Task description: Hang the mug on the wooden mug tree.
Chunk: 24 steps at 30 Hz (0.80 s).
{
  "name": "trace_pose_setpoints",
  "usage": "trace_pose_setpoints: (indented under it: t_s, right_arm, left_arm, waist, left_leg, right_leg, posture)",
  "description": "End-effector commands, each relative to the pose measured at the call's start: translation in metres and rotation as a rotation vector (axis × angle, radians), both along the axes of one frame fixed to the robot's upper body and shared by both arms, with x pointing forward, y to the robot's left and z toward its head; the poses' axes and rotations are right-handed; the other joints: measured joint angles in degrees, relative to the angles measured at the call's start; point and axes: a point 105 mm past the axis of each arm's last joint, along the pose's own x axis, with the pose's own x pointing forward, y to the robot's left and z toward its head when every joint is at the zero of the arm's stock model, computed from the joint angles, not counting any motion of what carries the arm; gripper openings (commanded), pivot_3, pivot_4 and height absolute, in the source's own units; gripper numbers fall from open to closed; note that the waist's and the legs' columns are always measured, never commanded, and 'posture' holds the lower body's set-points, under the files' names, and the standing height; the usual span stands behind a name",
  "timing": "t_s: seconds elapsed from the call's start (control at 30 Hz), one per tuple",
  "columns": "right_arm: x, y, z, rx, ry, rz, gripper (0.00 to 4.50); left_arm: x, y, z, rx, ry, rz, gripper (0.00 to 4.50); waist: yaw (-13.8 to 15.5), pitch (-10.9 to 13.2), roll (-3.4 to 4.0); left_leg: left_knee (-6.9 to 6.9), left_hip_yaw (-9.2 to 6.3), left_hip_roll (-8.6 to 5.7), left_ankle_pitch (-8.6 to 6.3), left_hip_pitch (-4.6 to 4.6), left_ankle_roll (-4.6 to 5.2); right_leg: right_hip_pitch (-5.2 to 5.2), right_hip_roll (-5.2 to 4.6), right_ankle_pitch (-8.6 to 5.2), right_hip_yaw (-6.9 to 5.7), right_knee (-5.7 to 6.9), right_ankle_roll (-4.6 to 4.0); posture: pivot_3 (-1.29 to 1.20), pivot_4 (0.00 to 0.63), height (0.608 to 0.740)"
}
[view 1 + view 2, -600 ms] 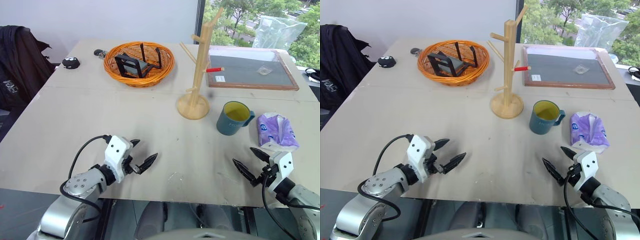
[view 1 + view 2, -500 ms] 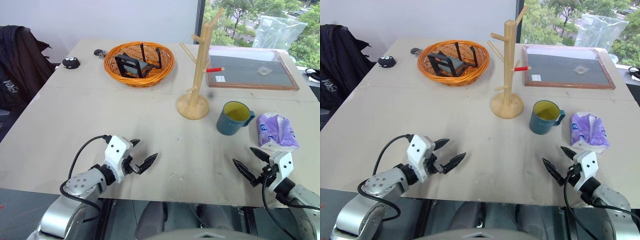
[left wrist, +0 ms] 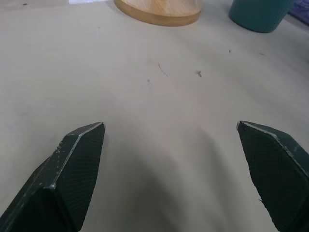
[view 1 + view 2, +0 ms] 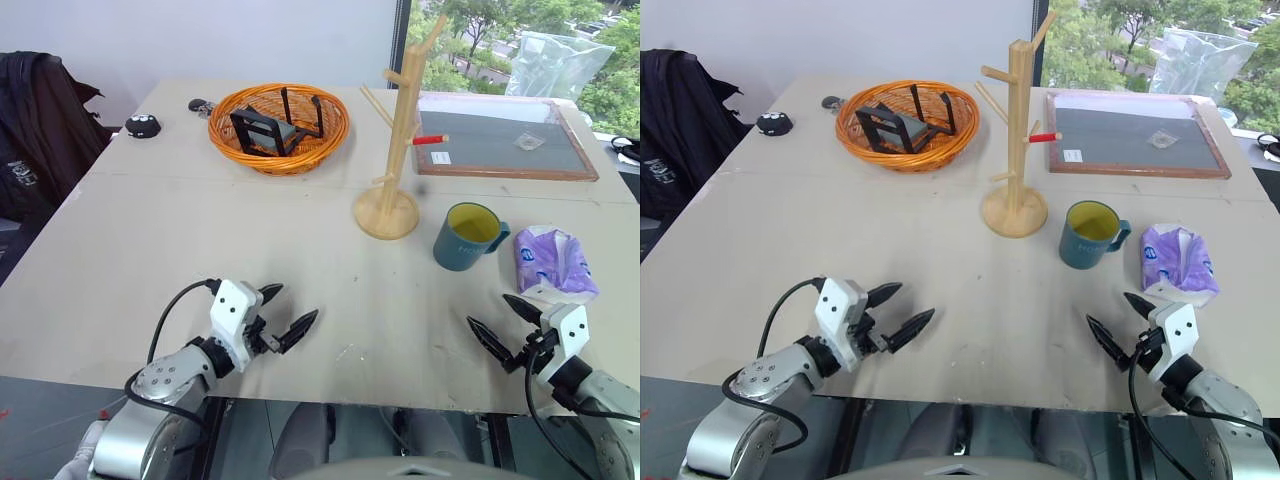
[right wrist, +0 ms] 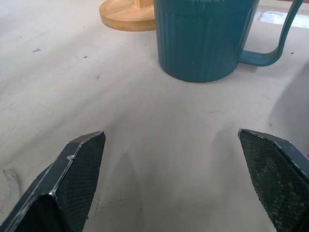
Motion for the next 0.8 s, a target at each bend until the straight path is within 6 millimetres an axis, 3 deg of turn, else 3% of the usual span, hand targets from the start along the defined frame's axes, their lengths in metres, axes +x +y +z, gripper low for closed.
trace_pose_setpoints:
  t_s: [0.03,0.2,0.37,0.5,0.67,0.8]
  right_arm:
    - [0.001,0.000,0.018,-0.009,-0.080,-0.026,4.45]
    - [0.008,-0.009,0.033,-0.080,-0.148,-0.071,4.45]
    - [0.029,-0.019,0.053,-0.154,-0.213,-0.122,4.45]
    - [0.054,-0.031,0.051,-0.254,-0.212,-0.189,4.45]
    - [0.077,-0.042,0.048,-0.309,-0.209,-0.243,4.45]
    - [0.095,-0.035,0.054,-0.237,-0.216,-0.234,4.45]
  left_arm:
    - [0.000,-0.001,0.010,0.008,-0.052,-0.017,4.50]
    - [0.000,-0.012,0.017,-0.003,-0.066,-0.082,4.50]
    - [-0.001,-0.041,0.050,-0.069,-0.121,-0.252,4.50]
    - [-0.005,-0.068,0.082,-0.121,-0.162,-0.410,4.50]
    - [-0.004,-0.080,0.098,-0.119,-0.186,-0.475,4.50]
    - [-0.006,-0.086,0.104,-0.112,-0.189,-0.518,4.50]
  waist:
    - [0.01,0.00,0.01]
    - [0.01,-0.01,0.01]
    - [0.02,-0.01,0.01]
    - [-0.02,-0.01,0.01]
    - [-0.09,-0.01,0.04]
    - [-0.67,-0.01,0.04]
  left_leg:
    - [0.00,-0.01,0.00,0.00,0.00,0.00]
    - [0.00,0.00,0.00,0.00,0.00,0.00]
    - [0.01,0.00,-0.01,0.00,0.00,0.00]
    - [0.02,-0.02,-0.01,0.01,-0.01,-0.01]
    - [-0.02,0.01,-0.02,0.02,-0.16,-0.04]
    - [0.03,0.08,-0.02,0.09,-0.19,-0.14]
  right_leg:
    - [0.00,0.00,0.00,0.00,0.00,0.00]
    - [0.00,0.00,0.00,0.00,0.00,0.00]
    - [0.01,0.01,0.01,-0.01,0.01,0.01]
    - [0.00,0.02,0.01,-0.02,0.02,0.02]
    - [-0.15,0.04,0.01,0.01,0.00,0.02]
    - [-0.22,0.04,0.03,0.07,0.05,0.03]
  posture:
    - [0.00,0.150,0.737]
    - [0.00,0.150,0.737]
    - [0.00,0.150,0.737]
    - [0.00,0.150,0.737]
    - [0.00,0.150,0.737]
    - [0.00,0.150,0.737]
